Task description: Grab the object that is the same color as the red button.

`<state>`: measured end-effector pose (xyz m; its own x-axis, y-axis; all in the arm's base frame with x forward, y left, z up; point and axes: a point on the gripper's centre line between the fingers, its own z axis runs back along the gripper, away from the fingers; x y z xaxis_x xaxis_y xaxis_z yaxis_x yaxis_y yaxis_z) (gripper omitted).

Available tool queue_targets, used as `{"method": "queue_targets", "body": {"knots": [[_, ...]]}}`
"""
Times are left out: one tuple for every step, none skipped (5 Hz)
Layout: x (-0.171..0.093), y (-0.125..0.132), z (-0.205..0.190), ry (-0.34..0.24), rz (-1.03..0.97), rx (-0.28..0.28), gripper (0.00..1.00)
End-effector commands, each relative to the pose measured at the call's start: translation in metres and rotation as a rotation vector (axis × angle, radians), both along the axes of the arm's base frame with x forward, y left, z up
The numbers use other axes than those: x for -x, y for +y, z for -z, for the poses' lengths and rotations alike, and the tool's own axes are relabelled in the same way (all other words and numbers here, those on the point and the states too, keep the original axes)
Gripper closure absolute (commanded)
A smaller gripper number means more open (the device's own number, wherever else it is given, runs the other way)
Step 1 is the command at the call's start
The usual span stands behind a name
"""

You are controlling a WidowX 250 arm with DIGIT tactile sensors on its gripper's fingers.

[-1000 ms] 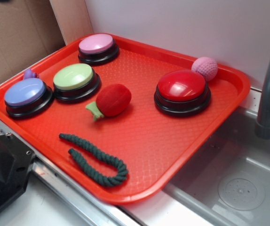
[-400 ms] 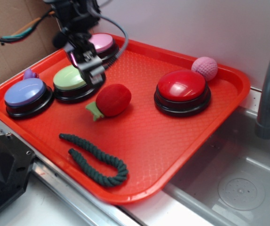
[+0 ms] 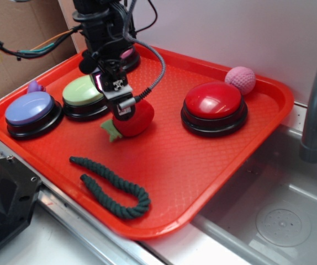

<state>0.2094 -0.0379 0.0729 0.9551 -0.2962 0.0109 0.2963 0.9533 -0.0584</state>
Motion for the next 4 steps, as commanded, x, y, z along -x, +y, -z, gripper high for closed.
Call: {"method": "queue_targets", "body": {"knots": [[-0.005, 0.006, 0.012, -0.028, -0.066, -0.033, 0.00], [-0.016, 0.011, 0.037, -0.039, -0.095, -0.051, 0.00], [-0.021, 0.004, 0.053, -0.020, -0.061, -0.054, 0.29], [-0.020, -0.002, 0.055, -0.040, -0.066, -0.032, 1.00]]}}
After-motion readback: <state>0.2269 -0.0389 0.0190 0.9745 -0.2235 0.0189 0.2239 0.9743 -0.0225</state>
